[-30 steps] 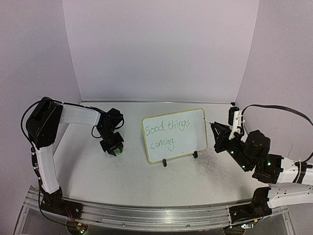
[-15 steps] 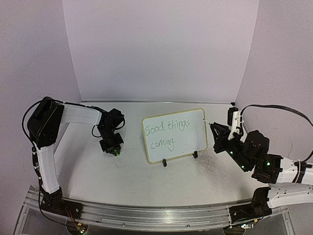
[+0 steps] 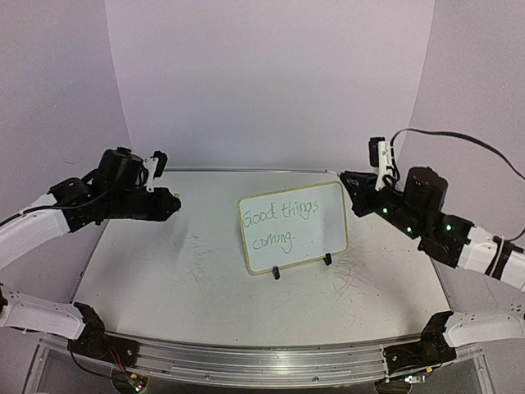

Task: Write a sentence on the whiteboard
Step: Insert the whiteboard marker without the cap into the pen cap.

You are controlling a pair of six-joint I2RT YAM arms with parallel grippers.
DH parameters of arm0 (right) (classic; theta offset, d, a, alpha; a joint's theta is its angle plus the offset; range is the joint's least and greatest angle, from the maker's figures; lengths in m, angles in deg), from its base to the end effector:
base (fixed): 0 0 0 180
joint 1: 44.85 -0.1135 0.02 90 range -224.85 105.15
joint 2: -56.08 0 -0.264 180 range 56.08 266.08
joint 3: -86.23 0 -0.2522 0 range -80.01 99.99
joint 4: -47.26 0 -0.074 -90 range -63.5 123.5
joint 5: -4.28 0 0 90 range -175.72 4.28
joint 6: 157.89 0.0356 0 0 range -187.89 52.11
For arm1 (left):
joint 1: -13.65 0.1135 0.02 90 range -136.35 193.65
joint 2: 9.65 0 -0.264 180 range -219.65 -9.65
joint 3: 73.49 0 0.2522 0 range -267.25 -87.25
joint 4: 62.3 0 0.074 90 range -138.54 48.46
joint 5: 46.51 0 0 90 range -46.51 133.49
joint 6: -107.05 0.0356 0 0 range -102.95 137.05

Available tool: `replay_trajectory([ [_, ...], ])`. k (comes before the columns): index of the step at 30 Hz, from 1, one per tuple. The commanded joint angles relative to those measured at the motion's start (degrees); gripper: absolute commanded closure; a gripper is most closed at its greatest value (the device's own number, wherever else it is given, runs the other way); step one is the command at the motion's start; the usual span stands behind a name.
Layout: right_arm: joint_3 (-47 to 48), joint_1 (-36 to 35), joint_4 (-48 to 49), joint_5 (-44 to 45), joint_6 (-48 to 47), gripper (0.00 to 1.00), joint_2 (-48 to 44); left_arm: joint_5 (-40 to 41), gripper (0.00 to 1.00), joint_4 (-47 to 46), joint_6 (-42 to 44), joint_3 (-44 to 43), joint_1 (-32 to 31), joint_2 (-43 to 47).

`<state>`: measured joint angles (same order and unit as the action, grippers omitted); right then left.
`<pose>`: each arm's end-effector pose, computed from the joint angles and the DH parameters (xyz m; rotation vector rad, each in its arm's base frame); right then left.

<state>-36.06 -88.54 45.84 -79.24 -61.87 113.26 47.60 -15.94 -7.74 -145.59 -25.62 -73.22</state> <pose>0.1752 0.1618 0.3360 -0.4361 1.5572 0.5853 0.1862 -0.1489 0.3202 0.2478 2.2685 -0.5230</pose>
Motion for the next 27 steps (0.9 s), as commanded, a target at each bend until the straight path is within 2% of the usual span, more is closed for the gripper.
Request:
replay_trajectory([
  [1,12.0,1.2,-7.0,-23.6,-1.9,1.00,7.5,7.8,1.00,-5.1,24.4,-1.3,-8.0,0.0],
  [3,15.3,1.2,-8.0,-28.8,-1.3,1.00,9.7,16.8,1.00,-9.1,34.2,-1.4,-14.0,-1.3],
  [5,18.2,1.1,-8.8,-31.5,0.2,1.00,11.9,22.7,1.00,-17.0,42.7,0.2,-18.1,-2.1],
  [8,21.6,0.4,-10.6,-33.8,3.1,1.00,15.4,24.3,1.00,-29.5,54.6,3.9,-19.9,-3.0],
  [11,23.2,-2.2,-11.1,-30.1,5.7,1.00,17.6,24.8,1.00,-37.0,62.8,5.8,-21.8,-5.7],
  [15,26.4,-4.2,-14.5,-26.6,7.5,1.00,21.0,22.0,1.00,-38.5,66.2,5.7,-22.3,-8.3],
  [20,31.2,-6.4,-17.7,-24.8,6.6,1.00,24.8,17.8,1.00,-38.0,65.9,5.9,-22.5,-9.0],
  [27,34.8,-8.1,-21.0,-23.4,4.6,1.00,27.7,17.4,1.00,-35.7,65.0,5.7,-22.4,-9.7],
])
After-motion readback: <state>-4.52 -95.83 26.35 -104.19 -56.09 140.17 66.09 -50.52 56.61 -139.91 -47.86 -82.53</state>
